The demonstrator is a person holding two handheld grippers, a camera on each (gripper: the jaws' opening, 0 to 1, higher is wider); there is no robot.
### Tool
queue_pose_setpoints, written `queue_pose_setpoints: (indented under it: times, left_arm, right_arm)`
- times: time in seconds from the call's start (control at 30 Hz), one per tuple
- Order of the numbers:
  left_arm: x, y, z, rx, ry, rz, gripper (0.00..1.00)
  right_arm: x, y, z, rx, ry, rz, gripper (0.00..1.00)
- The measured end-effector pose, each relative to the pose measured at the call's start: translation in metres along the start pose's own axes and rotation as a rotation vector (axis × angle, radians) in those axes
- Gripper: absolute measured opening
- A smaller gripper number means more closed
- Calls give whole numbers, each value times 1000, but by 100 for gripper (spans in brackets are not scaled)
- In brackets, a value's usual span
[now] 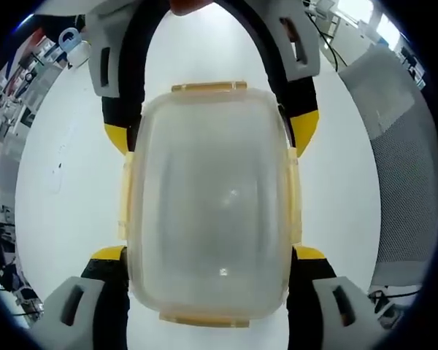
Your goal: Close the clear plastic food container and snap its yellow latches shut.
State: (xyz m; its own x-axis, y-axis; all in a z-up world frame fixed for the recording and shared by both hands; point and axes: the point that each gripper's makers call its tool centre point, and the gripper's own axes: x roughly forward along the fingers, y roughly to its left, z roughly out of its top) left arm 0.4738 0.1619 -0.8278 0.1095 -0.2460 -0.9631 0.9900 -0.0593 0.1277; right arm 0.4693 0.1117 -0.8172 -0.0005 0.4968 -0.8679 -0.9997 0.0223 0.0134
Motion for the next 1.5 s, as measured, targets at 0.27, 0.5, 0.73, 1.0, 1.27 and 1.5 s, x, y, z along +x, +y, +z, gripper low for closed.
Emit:
queue_pose_setpoints:
  times: [0.27, 0.5, 0.73, 1.0, 1.27, 1.5]
  left_arm:
    - [0, -1, -1, -35, -11, 1, 99]
    - [-2, 0, -3, -67, -36, 24, 99]
    - [-3, -2, -6, -74, -56, 52, 99]
    - [-7, -2, -11, -131, -90, 75, 99]
    - [-10, -2, -15, -161, -124, 106, 99]
    - [-12, 3, -15, -189, -167, 141, 99]
  right_arm:
    - [2, 2, 1, 10, -17, -2, 99]
    - [-1, 1, 5, 46, -96, -22, 99]
    - [-1, 4, 2, 68, -118, -46, 100]
    - [-6, 3, 0, 87, -155, -92, 100]
    - [-11, 2, -9, 138, -189, -127, 99]
    - [-15, 1, -14, 194, -227, -138, 98]
